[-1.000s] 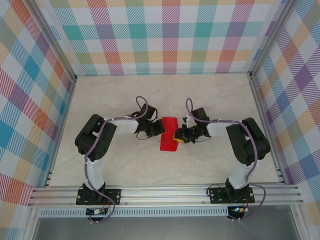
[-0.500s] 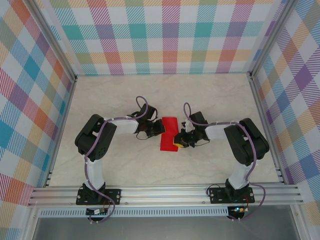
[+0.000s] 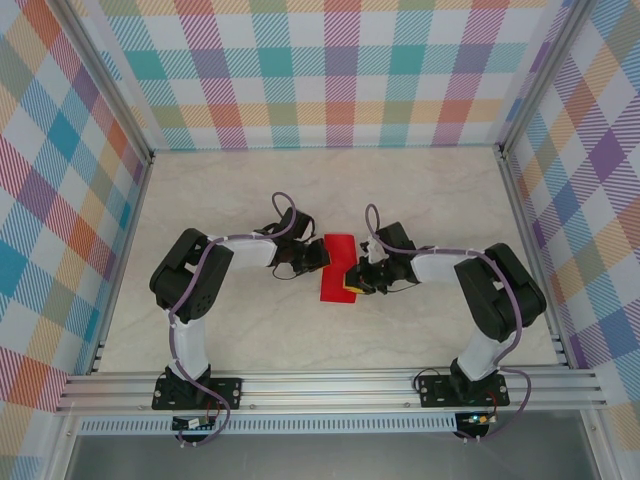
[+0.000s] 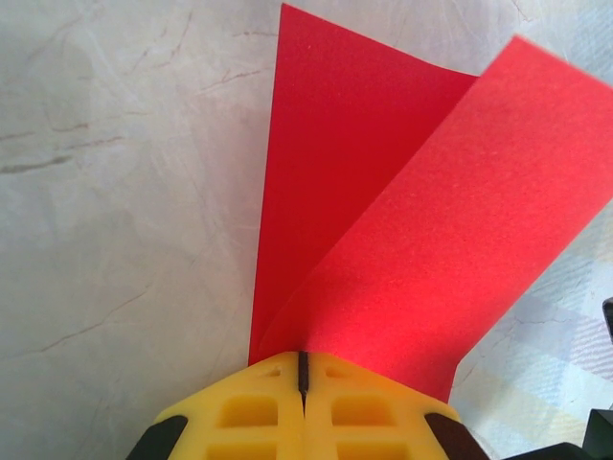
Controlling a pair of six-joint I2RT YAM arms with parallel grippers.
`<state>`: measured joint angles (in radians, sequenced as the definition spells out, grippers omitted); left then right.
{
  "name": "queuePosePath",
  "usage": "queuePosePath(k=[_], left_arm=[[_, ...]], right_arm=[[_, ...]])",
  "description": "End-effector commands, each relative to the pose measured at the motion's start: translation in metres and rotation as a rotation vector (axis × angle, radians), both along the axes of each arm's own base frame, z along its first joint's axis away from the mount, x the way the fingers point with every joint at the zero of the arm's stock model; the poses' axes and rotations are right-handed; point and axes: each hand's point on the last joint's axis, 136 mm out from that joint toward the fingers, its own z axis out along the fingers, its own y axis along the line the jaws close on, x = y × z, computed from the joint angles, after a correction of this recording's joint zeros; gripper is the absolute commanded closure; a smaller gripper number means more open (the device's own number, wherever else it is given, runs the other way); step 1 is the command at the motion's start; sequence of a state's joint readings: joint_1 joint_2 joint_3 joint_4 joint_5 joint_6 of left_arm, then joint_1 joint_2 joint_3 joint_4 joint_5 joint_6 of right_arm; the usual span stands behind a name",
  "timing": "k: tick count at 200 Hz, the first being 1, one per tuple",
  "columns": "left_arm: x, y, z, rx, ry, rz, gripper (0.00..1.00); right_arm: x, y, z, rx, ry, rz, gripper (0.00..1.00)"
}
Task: Fold a paper plane with a square sheet of paper (pick it up from the middle)
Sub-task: Fold the square sheet of paper in half at the center of the table.
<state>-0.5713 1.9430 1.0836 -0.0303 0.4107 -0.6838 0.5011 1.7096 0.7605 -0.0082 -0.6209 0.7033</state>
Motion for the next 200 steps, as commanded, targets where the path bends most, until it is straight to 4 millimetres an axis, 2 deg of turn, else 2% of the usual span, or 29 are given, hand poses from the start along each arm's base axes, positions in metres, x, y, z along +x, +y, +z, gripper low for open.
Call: queuePosePath(k=[1, 61, 108, 124, 163, 179, 200], left_arm=[[-0.024, 0.009, -0.032, 0.097, 0.092, -0.025, 1.00], [-0.024, 0.009, -0.031, 0.096, 0.090, -0.026, 1.00], [-0.024, 0.009, -0.031, 0.096, 0.091, -0.027, 1.00], [-0.024, 0.010, -0.032, 0.098, 0.092, -0.027, 1.00], [-0.024, 0.009, -0.033, 0.097, 0.092, -0.028, 1.00], [-0.024, 0.009, -0.033, 0.098, 0.093, -0.029, 1.00], [-0.025, 0.010, -0.033, 0.101, 0.093, -0.029, 1.00]], right_arm=[[-0.013, -0.003, -0.011, -0.017, 0.038, 0.000, 0.87], [-0.026, -0.011, -0.034, -0.075, 0.079, -0.002, 0.87], [-0.023, -0.003, -0.003, -0.002, 0.020, 0.013, 0.87], [-0.023, -0.004, -0.001, 0.000, 0.014, 0.012, 0.87], [-0.033, -0.010, -0.027, -0.035, 0.073, 0.005, 0.87], [-0.039, -0.016, -0.042, -0.089, 0.102, 0.002, 0.87], [-0.043, -0.023, -0.051, -0.148, 0.114, -0.001, 0.88]])
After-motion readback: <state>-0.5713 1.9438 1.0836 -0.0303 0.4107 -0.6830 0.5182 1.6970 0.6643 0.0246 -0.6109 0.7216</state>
